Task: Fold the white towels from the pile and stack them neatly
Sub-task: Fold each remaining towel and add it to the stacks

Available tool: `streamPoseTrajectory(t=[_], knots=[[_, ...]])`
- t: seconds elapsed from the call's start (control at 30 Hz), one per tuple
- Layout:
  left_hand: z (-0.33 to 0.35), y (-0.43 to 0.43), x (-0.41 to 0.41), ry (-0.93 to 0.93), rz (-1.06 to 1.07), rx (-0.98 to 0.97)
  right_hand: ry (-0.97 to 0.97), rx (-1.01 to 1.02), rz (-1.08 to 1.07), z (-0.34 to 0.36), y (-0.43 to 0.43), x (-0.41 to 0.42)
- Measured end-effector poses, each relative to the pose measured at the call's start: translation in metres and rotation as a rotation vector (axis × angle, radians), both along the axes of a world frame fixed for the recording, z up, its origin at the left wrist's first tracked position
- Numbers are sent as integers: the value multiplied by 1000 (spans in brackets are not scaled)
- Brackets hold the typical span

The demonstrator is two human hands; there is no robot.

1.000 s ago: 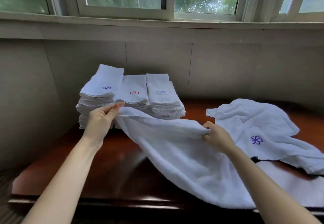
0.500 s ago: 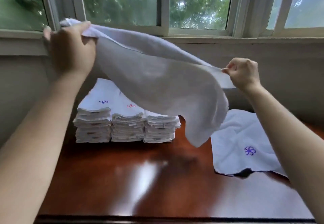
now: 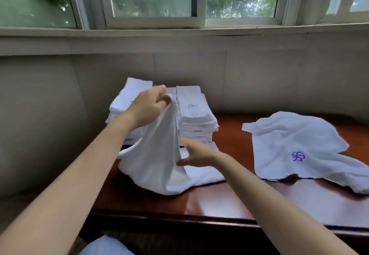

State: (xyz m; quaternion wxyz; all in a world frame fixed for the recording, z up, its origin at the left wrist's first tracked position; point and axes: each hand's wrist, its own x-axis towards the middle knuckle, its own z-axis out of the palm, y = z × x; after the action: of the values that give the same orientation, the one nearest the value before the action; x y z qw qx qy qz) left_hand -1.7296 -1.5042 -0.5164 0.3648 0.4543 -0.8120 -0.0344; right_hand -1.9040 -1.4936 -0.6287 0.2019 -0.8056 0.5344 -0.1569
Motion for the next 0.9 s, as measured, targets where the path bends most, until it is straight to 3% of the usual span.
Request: streamPoseTrajectory(t=[0.13, 0.2, 0.3, 0.4, 0.47, 0.53, 0.63, 0.7, 0.77, 0.83, 0.9], knots=[[-2, 4, 19, 126, -100, 119, -22, 5, -100, -22, -8, 6], [2, -1, 39, 86, -115, 219, 39, -93, -255, -22, -11, -12], [6, -7, 66, -395, -24, 451, 181, -356, -585, 1, -17, -52], [2, -18, 69, -698, 132, 525, 237, -649, -647, 55, -21, -69], [10, -28, 62, -653, 312, 382, 237, -785, -662, 98, -24, -71], [27, -38, 61, -376, 535, 82, 218, -866, -716, 139, -25, -75], [57, -39, 60, -25, 587, -407, 92, -1015, -831, 186, -15, -85], [68, -29, 59, -20, 552, -599, 59, -1135, -878, 200, 3, -93], [69, -19, 59, -46, 492, -655, 79, -1236, -818, 199, 24, -104], [58, -7, 64, -165, 334, -525, 15, -1158, -603, 183, 40, -117], [39, 1, 73, -429, 188, -39, -69, -718, -425, 154, 56, -125]])
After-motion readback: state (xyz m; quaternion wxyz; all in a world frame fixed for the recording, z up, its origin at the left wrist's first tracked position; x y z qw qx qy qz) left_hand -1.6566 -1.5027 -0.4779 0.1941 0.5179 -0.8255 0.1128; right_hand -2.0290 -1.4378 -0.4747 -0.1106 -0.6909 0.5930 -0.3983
